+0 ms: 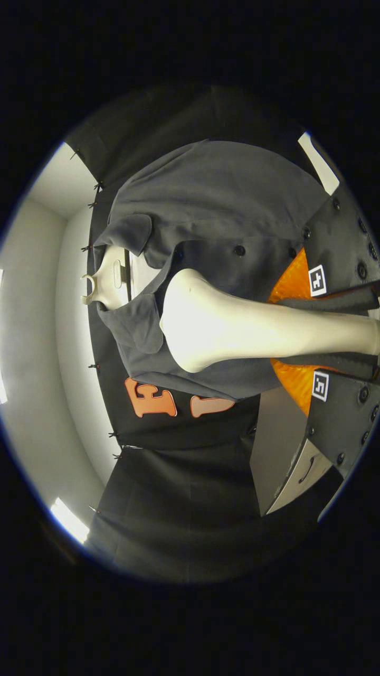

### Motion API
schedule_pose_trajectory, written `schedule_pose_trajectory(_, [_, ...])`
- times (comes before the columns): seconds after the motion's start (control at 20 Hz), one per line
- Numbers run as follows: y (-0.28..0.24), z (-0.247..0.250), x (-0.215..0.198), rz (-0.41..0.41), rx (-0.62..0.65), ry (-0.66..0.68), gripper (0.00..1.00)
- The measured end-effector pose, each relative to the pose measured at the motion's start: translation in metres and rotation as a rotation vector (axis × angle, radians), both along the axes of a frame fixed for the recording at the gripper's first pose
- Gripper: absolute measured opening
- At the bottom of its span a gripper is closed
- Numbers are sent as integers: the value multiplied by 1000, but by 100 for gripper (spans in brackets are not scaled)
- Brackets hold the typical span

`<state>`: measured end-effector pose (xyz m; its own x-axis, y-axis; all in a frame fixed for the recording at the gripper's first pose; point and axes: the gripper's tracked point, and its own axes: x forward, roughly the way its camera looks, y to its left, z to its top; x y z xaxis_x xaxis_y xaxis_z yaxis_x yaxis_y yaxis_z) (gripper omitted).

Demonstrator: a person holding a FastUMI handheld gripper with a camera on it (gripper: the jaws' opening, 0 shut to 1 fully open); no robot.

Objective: Iron the clothes twice with a garment steamer, once on the left side and once on the right side.

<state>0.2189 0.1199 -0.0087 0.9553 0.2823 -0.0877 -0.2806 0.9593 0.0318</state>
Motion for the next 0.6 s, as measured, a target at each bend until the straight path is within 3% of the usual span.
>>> schedule_pose_trajectory(0.6, [-7,-43,-6,-41,-5,58,37])
